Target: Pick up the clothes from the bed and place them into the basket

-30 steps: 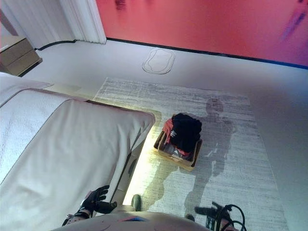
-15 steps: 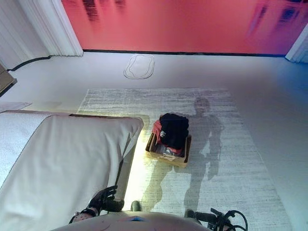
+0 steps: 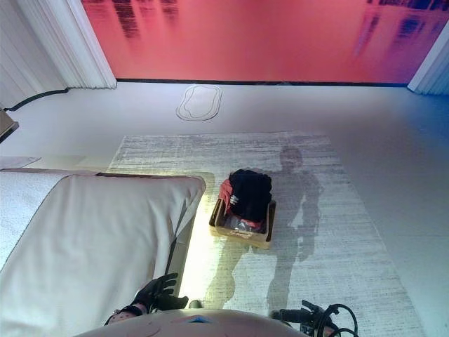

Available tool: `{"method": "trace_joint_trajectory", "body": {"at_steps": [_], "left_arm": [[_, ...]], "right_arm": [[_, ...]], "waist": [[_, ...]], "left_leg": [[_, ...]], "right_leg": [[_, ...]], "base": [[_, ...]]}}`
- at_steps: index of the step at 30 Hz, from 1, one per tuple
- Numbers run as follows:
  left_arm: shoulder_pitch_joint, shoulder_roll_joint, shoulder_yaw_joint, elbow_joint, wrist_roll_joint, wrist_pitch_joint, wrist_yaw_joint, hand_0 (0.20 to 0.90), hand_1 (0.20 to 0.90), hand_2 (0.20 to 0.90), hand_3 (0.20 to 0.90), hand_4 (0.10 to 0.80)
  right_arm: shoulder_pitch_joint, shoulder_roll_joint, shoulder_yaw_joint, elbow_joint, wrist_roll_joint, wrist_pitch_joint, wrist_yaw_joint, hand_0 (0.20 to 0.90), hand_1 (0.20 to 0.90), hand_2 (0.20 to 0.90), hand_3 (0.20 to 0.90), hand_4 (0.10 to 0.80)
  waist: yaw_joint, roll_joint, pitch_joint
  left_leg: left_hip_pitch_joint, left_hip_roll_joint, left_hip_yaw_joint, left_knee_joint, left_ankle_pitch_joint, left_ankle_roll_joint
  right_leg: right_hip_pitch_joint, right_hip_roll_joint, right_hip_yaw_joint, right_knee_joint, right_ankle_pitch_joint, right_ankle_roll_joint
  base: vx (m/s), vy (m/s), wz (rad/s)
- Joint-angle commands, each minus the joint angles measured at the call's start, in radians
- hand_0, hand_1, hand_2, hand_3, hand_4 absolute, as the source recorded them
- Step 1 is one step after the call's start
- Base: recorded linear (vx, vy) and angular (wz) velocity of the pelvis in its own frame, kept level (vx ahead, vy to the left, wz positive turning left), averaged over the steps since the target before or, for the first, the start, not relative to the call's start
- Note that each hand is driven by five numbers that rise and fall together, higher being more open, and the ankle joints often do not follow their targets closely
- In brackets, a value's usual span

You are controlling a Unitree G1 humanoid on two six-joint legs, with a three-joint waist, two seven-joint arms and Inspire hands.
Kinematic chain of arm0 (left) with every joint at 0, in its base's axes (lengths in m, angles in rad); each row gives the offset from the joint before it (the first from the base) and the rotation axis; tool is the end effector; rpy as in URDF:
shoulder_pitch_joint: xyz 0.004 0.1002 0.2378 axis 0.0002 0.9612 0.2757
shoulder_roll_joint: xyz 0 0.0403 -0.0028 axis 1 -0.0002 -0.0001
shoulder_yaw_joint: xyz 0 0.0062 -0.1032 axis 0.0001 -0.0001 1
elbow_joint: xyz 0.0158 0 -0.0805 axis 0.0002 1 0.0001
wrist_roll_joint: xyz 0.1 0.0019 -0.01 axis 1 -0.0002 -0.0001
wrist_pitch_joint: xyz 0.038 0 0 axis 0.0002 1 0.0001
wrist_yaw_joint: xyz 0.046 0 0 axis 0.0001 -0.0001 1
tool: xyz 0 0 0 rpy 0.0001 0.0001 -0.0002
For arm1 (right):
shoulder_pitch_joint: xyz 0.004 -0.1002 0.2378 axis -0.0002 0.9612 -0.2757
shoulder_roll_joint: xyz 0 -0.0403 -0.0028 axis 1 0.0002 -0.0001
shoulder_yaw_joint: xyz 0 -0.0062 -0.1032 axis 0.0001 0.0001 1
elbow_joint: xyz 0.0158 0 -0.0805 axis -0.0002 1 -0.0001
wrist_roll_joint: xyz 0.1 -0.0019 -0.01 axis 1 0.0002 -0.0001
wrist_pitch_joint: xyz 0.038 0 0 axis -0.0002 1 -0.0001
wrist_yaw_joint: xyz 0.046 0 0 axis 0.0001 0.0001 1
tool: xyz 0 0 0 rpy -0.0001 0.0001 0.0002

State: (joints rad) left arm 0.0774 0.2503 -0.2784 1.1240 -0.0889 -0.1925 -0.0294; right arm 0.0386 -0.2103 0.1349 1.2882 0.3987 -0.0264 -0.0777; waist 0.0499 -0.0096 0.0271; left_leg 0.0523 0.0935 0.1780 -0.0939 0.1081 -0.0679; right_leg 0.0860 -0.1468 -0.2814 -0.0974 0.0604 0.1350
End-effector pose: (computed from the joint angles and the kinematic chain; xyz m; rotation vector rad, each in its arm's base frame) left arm 0.0667 0.2122 -0.1134 0.2612 1.0359 -0.1019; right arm 0.0478 -0.2175 -0.1216 0.0229 1.2767 -0.3538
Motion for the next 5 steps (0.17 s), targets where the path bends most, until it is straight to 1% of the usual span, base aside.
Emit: {"method": "trace_joint_trajectory", "body": {"at_steps": [1,5], "left_arm": [[-0.087,0.002,0.001,0.024,-0.030,0.000,-0.031,0.900,0.900,0.900,0.900,0.800],[-0.085,0.001,0.004,0.025,-0.028,0.011,-0.045,0.900,0.900,0.900,0.900,0.800]], "right_arm": [[-0.066,-0.010,0.011,-0.022,-0.015,-0.031,-0.019,0.900,0.900,0.900,0.900,0.800],[-0.063,-0.008,0.010,-0.020,-0.019,-0.022,-0.012,0.900,0.900,0.900,0.900,0.800]], "waist": [[0.018,0.003,0.048],[0.019,0.004,0.048]], "left_leg": [[0.067,-0.041,-0.052,0.007,-0.111,0.022],[0.070,-0.042,-0.055,0.007,-0.112,0.023]], "right_leg": [[0.052,0.042,0.012,0.061,-0.055,-0.030],[0.056,0.041,0.010,0.060,-0.053,-0.029]], "base": [[0.011,-0.009,0.04],[0.000,0.000,0.00]]}}
